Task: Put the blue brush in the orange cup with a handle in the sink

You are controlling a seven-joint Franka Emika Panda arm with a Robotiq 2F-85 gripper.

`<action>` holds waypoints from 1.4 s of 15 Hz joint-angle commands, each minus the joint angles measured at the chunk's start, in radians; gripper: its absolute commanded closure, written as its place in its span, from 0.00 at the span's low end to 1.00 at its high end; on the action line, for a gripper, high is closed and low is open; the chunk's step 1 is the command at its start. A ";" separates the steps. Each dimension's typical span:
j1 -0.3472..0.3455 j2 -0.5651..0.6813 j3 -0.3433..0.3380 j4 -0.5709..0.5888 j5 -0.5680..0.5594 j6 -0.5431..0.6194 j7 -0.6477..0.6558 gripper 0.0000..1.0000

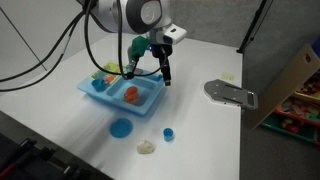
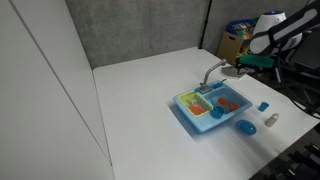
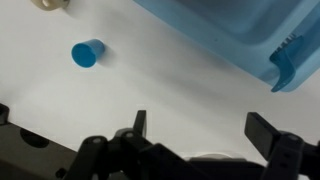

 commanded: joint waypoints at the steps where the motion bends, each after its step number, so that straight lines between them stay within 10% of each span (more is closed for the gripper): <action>1: -0.005 0.062 0.010 0.060 0.055 0.018 0.013 0.00; 21: 0.016 0.259 0.044 0.300 0.162 0.026 0.009 0.00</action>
